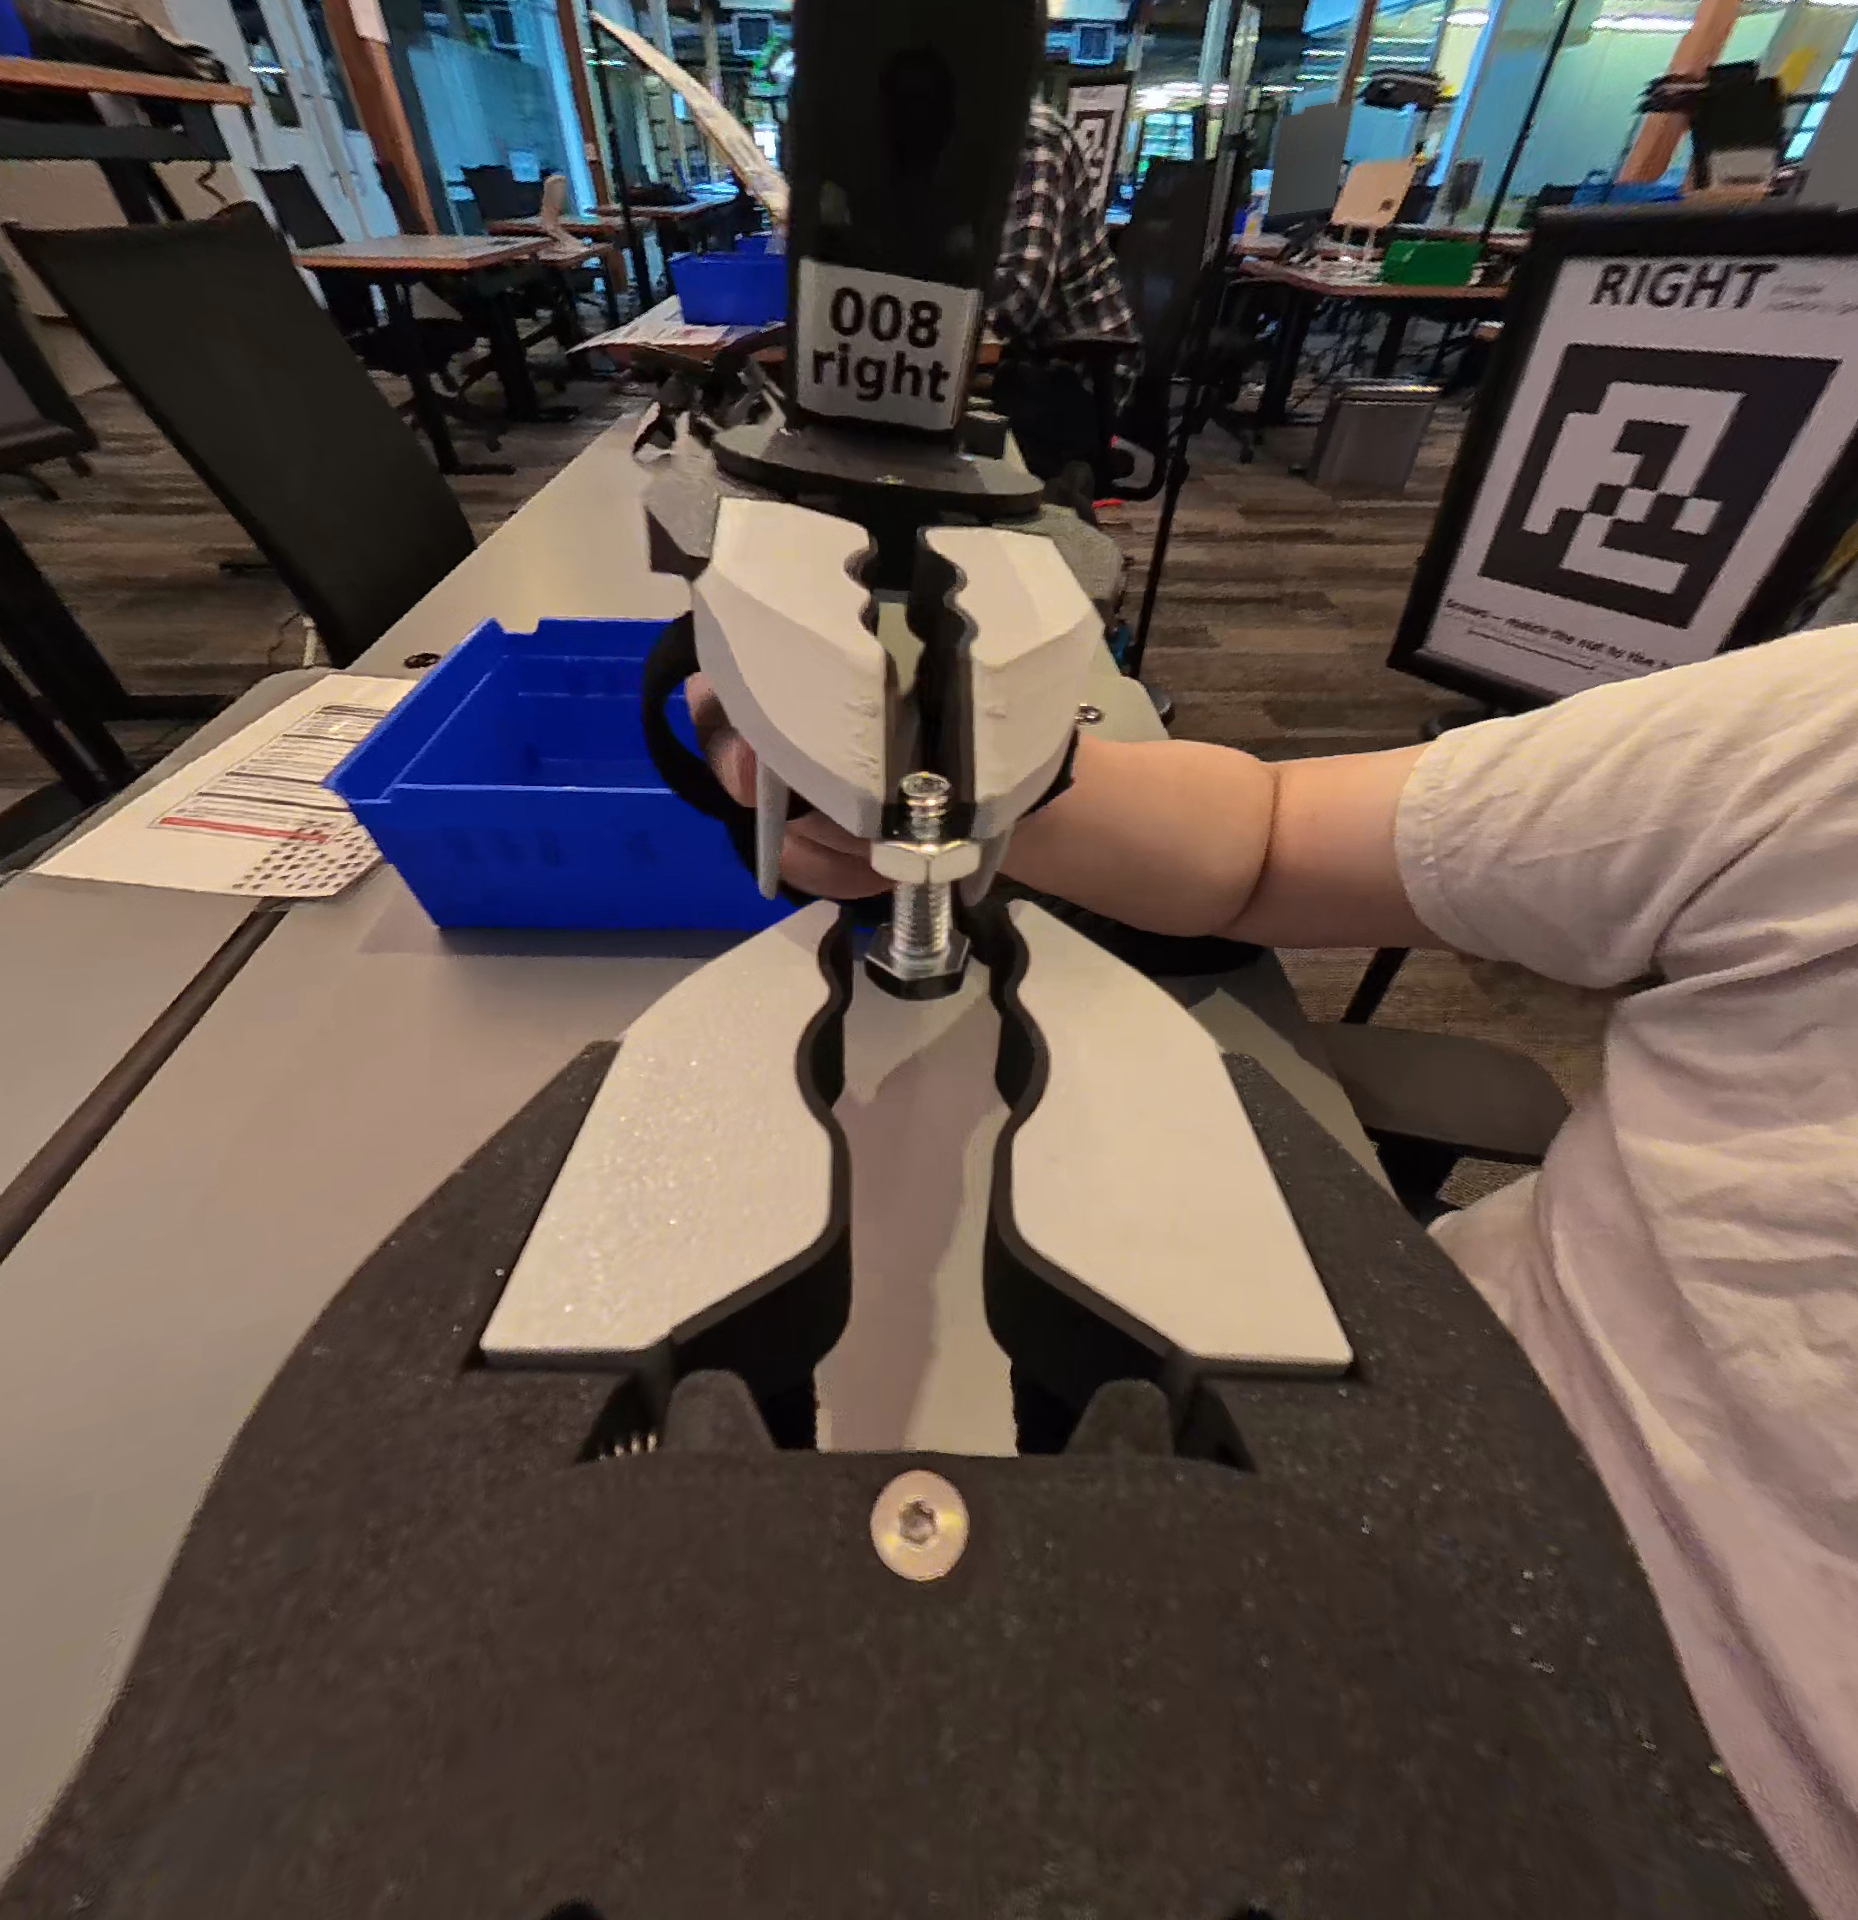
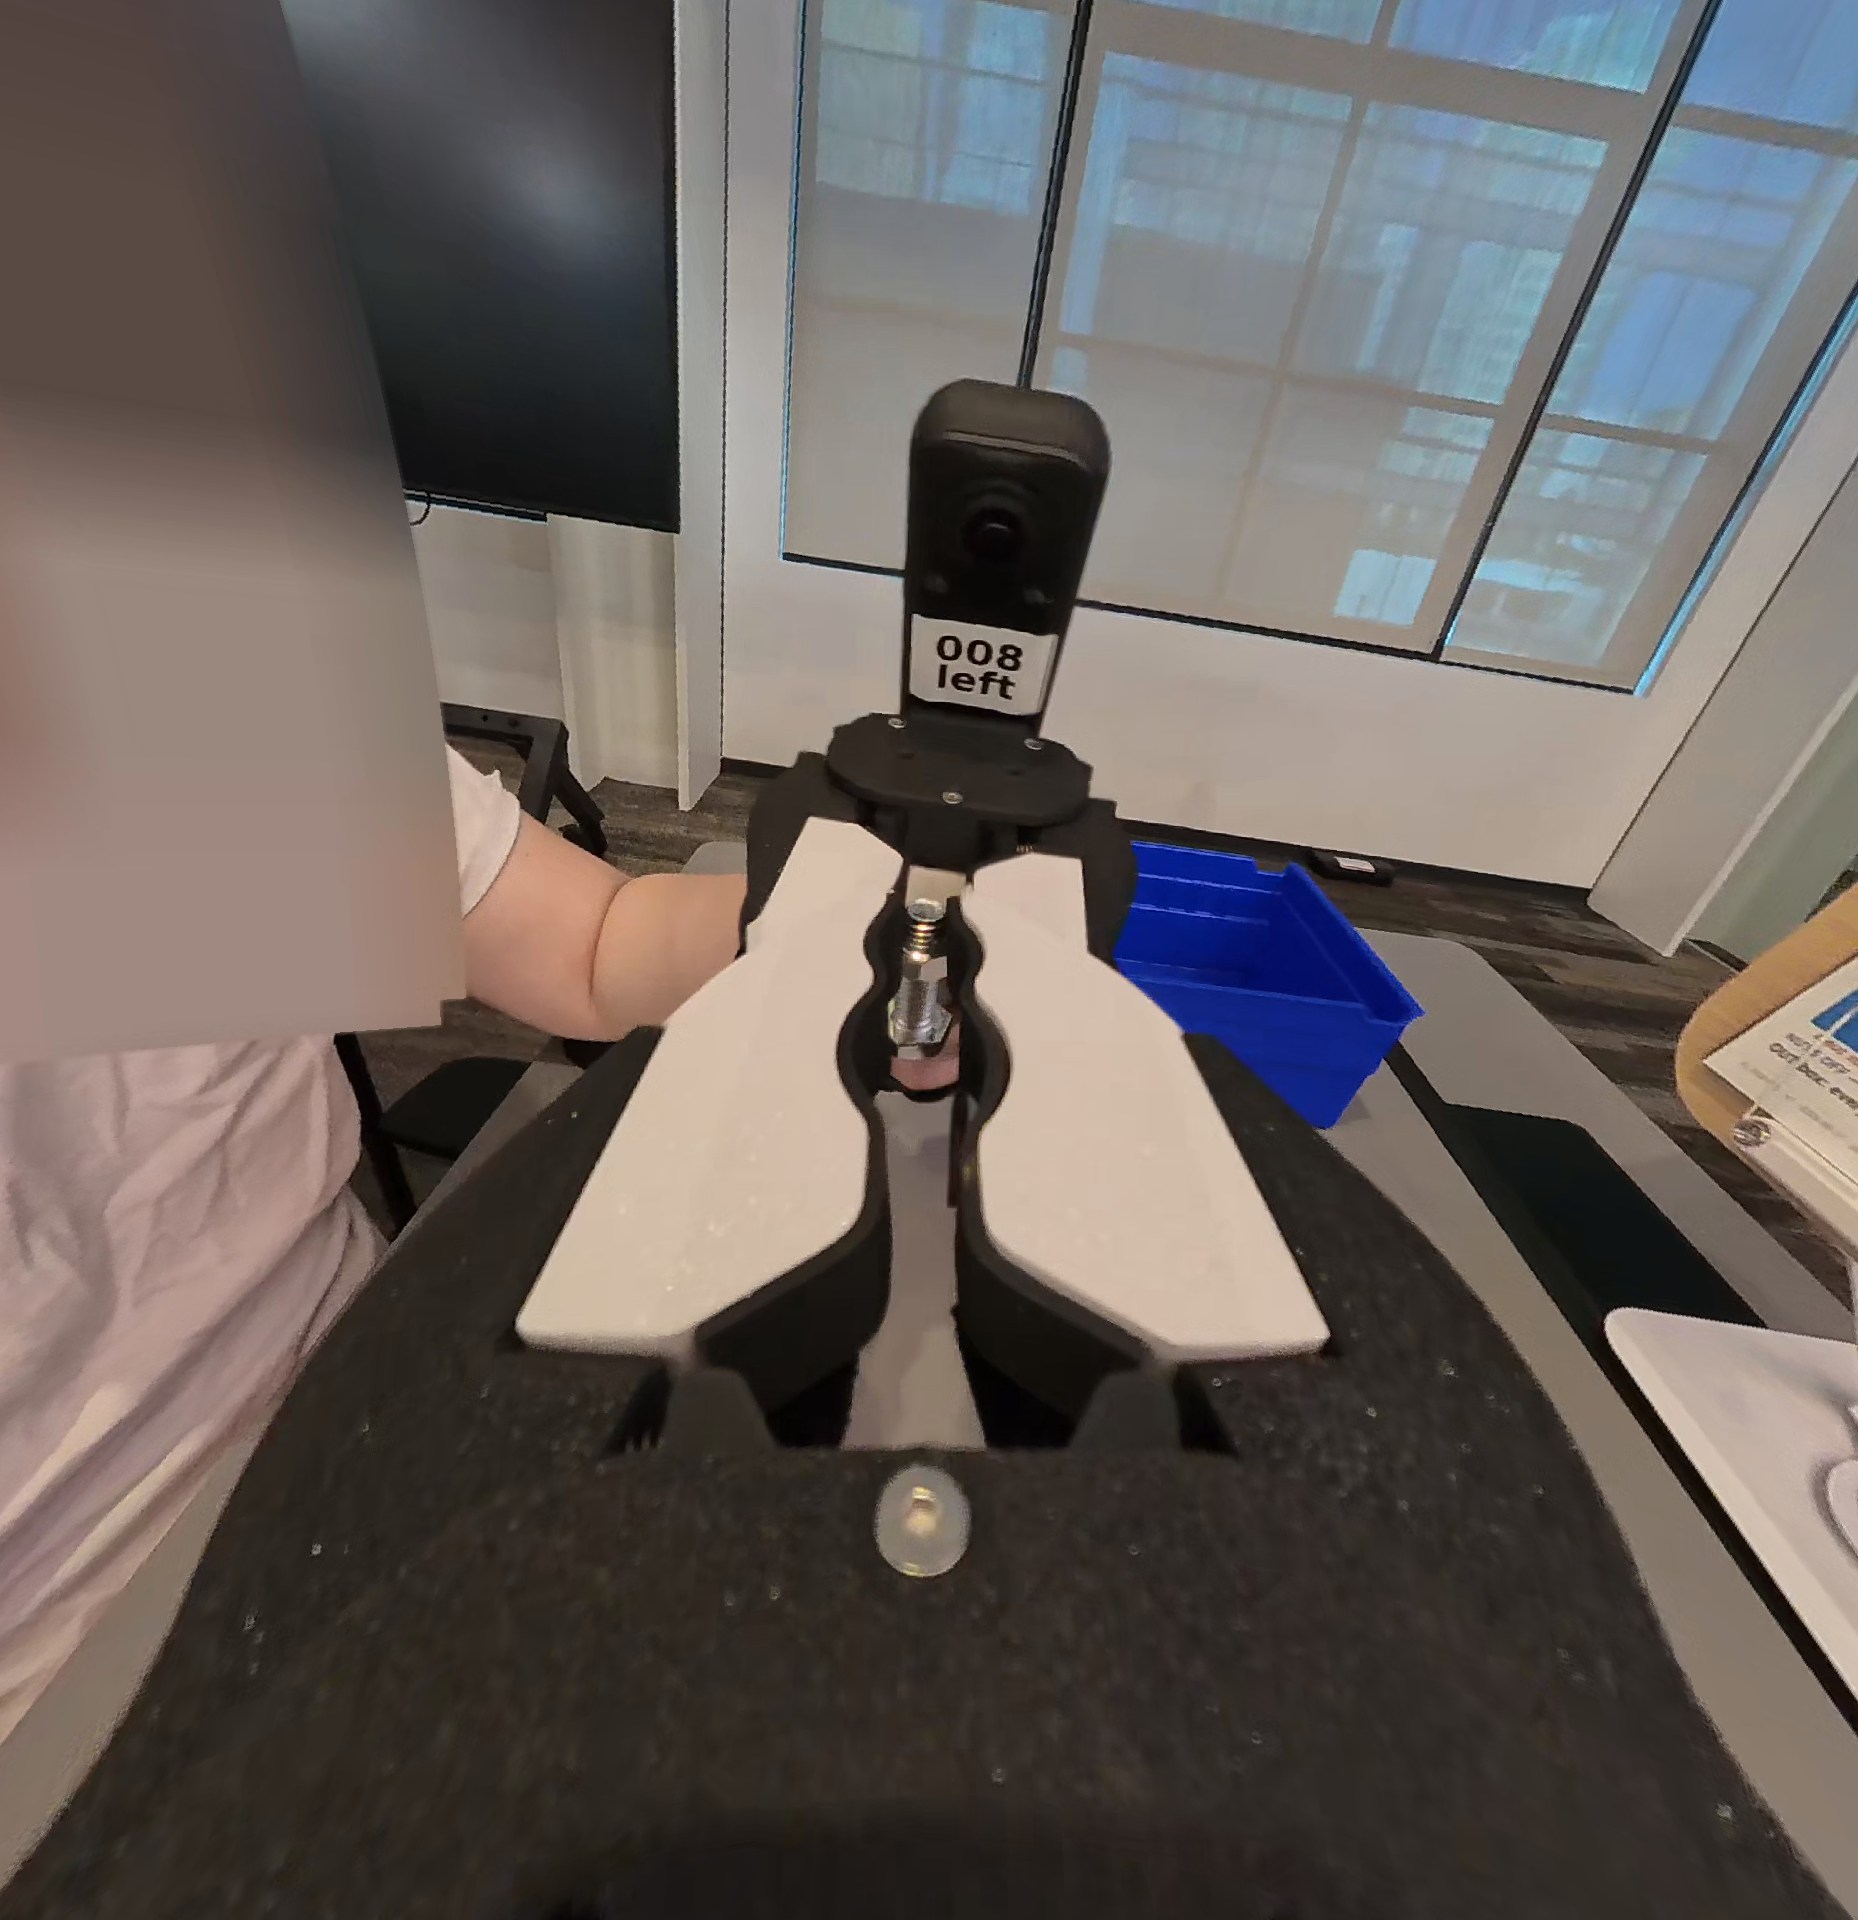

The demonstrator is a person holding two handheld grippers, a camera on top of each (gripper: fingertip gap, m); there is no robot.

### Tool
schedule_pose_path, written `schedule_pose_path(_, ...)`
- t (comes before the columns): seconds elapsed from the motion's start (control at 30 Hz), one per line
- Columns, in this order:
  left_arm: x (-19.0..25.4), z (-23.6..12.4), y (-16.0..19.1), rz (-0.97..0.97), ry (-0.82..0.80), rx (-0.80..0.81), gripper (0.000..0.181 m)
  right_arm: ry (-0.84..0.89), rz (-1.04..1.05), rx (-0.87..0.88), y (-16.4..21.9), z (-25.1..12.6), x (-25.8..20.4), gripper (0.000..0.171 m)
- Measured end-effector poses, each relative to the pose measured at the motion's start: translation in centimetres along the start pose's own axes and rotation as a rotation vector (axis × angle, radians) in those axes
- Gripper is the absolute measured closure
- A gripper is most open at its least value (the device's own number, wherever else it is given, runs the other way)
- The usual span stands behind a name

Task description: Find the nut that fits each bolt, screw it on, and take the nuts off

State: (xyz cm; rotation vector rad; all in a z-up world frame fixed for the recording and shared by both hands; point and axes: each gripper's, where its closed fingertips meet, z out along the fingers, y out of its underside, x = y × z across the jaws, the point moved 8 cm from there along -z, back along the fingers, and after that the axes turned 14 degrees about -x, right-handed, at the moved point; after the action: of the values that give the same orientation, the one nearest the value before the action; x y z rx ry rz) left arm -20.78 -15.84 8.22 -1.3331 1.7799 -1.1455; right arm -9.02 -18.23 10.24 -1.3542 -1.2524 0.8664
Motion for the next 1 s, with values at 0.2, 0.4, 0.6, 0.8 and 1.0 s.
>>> schedule_pose_path(0.2,0.46,0.12,-0.02,0.032,0.038,0.008,0.162,-0.04,-0.025,-0.008,0.04,0.3,-0.44,0.164)
schedule_pose_path(0.4,0.65,0.09,-0.04,0.05,0.039,0.004,0.168,-0.04,-0.046,-0.003,0.03,0.29,-0.55,0.164)
schedule_pose_path(0.6,0.57,0.12,0.03,0.042,0.051,0.005,0.169,-0.044,-0.049,0.006,0.03,0.22,-0.55,0.164)
schedule_pose_path(0.8,0.47,0.23,0.04,0.04,0.035,0.007,0.171,-0.053,-0.041,0.01,0.09,0.11,-0.43,0.164)
schedule_pose_path(1.0,0.11,0.3,0.12,0.026,0.002,0.004,0.171,-0.049,0.012,-0.028,0.01,0.0,-0.11,0.146)
